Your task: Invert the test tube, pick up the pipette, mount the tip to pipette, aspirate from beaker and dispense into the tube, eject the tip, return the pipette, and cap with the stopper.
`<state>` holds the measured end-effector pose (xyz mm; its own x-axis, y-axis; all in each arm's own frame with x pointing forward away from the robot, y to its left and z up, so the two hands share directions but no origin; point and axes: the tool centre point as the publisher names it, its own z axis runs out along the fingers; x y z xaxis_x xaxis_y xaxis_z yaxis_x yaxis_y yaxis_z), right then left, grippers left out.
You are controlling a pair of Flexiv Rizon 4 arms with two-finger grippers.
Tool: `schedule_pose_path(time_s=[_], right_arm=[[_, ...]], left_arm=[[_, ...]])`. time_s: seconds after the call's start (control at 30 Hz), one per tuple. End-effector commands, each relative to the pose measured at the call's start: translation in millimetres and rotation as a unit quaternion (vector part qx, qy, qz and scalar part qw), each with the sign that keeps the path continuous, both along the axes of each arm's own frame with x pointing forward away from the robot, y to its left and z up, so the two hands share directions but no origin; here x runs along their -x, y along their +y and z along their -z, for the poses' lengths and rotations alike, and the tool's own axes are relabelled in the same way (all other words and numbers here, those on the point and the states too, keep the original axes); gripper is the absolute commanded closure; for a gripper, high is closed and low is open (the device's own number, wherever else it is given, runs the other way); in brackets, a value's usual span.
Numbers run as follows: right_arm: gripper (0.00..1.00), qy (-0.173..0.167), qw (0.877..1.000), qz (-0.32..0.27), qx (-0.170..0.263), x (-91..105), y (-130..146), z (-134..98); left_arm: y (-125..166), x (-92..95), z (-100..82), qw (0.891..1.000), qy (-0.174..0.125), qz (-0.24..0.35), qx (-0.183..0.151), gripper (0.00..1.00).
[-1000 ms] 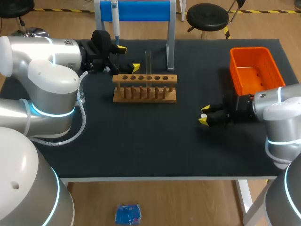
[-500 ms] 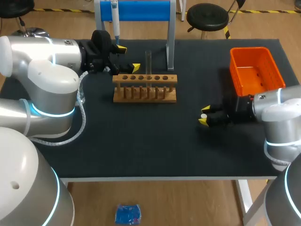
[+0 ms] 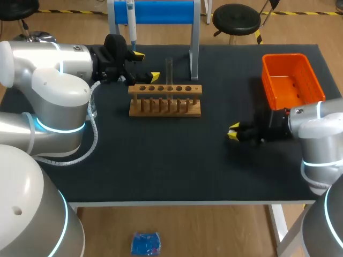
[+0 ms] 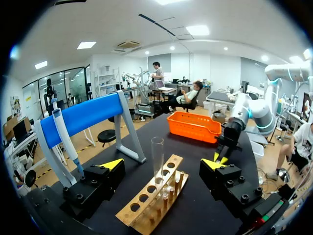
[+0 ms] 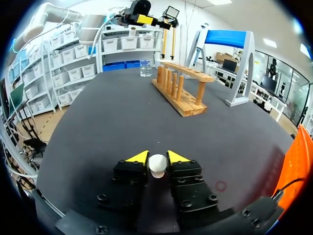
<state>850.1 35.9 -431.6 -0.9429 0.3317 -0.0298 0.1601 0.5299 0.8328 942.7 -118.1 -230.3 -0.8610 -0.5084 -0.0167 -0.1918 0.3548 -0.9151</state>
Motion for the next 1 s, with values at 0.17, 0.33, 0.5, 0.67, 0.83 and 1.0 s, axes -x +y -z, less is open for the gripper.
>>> schedule_pose_path(time_s=[0.17, 0.33, 0.5, 0.67, 0.83, 1.0], right_arm=[[1.00, -0.002, 1.000, 0.001, 0.002, 2.2, 1.0, 2.3], [1.00, -0.004, 1.000, 0.003, 0.001, 2.5, 0.0, 1.3], [1.00, -0.003, 1.000, 0.005, -0.004, 2.5, 1.0, -7.9], [1.00, -0.002, 1.000, 0.004, -0.017, 1.1, 4.0, -30.9], [1.00, -0.008, 1.000, 0.000, -0.019, -2.2, 8.2, -63.0], [1.00, -0.012, 1.000, -0.005, -0.023, -5.9, 15.3, -98.4]], left_arm=[[0.0, 0.5, 2.0, 1.000, -0.003, -0.001, 0.003, 0.00], [0.0, 0.5, 2.0, 1.000, -0.003, -0.001, 0.003, 0.00], [0.0, 0.5, 2.0, 1.000, -0.003, -0.001, 0.003, 0.00], [0.0, 0.5, 2.0, 1.000, -0.003, -0.001, 0.003, 0.00], [0.0, 0.5, 2.0, 1.000, -0.003, -0.001, 0.003, 0.00], [0.0, 0.5, 2.0, 1.000, -0.003, -0.001, 0.003, 0.00]])
